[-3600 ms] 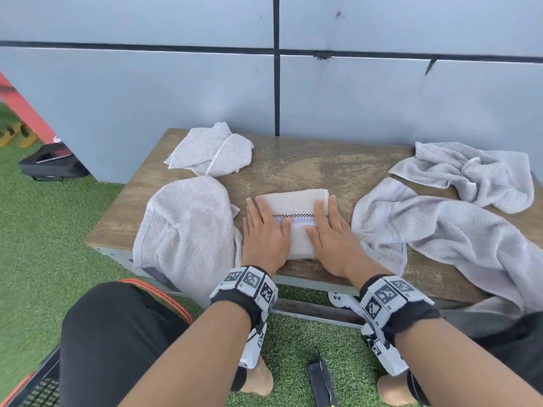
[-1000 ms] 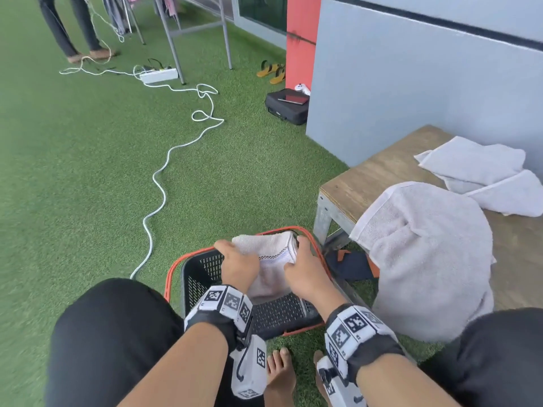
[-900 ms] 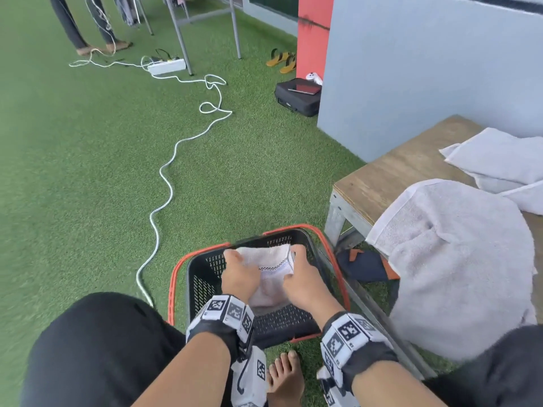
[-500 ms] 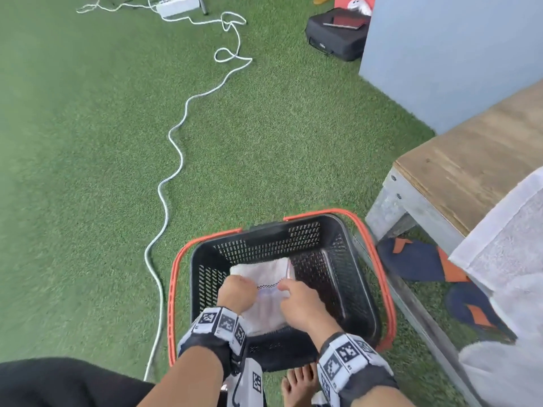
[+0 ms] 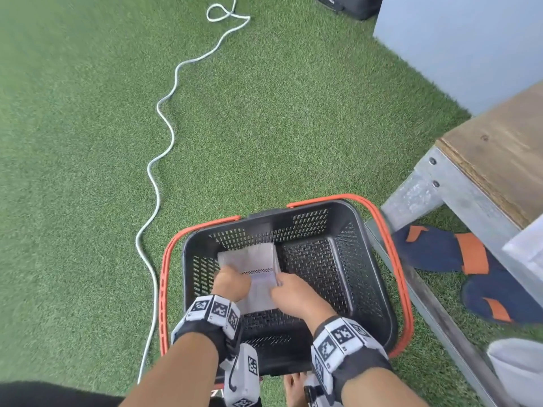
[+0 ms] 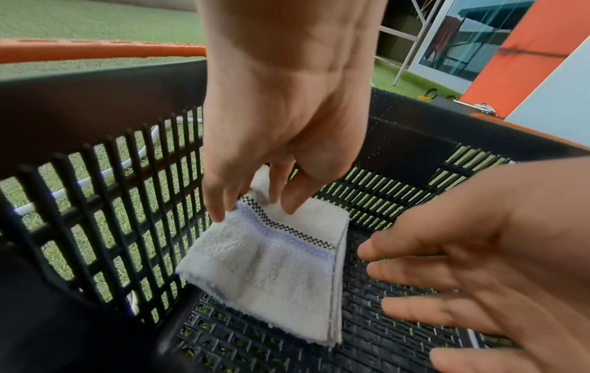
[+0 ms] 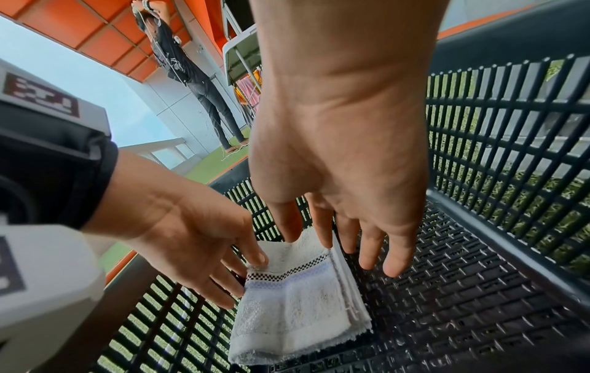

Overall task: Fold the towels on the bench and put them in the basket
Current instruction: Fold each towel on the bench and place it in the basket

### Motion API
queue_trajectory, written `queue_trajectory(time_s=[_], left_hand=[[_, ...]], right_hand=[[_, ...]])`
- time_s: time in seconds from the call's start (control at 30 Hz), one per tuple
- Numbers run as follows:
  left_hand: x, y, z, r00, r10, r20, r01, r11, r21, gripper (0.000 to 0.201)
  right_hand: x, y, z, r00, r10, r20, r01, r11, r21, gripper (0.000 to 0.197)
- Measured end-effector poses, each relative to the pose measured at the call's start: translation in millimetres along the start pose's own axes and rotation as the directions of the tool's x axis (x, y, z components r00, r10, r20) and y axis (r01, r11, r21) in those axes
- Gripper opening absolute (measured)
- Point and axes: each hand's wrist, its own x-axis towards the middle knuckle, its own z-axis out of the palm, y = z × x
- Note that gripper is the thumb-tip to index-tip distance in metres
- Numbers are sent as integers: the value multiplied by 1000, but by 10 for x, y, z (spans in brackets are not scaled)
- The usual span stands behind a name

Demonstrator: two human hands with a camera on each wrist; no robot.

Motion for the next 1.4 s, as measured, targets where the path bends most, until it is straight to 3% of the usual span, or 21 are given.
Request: queue_trajectory(time_s=[0.13,0.2,0.23,0.37,0.53,0.73,0.83,0.97,1.13,1.23,1.33,1.4], left_hand=[[-33,19,5,1000,16,12,-16,1000,2,39],[-87,41,-17,999,20,27,-20,1000,-4,38],[-123,72,-34,999,21,32,-21,1000,-9,37],[-356,342,-197,997,76,32,-74,994,-76,36],[-966,883,-596,960,276,-40,-279,953,-117,35],[-1924,1248,-1009,890,442,-115,-456,871,-185,21],[-2442,1368,-1073,824,549,-142,-567,789,-239,13],[-3076,1514,-921,741,665,-97,-668,713,-212,16],[-3637,1694,-539,572,818,64,-809,575,-118,15],[-3813,1798,-260,530,834,155,-836,544,-72,17],[-3905,1859,4,522,826,214,-844,537,-14,20],[-3925,1871,142,526,820,224,-842,540,-2,16]], right_hand=[[-10,-10,-1,1000,1,-11,-1,1000,-30,48],[-54,-44,-13,1000,-24,-20,23,999,-48,28],[-86,-68,-34,998,-48,-38,46,997,-64,15],[-295,-237,-207,969,-157,-190,144,986,-82,9],[-864,-602,-566,845,-273,-460,235,962,-138,14],[-1910,-887,-1035,659,-335,-673,298,938,-176,12],[-2494,-870,-1198,566,-343,-750,317,930,-187,13],[-3105,-608,-1351,465,-270,-843,314,941,-129,18],[-3604,-125,-1503,333,-157,-930,243,967,-76,19],[-3742,225,-1543,270,-75,-960,87,995,-53,8],[-3800,582,-1520,245,68,-967,-41,997,59,32],[-3813,779,-1476,275,149,-950,-70,988,134,46]])
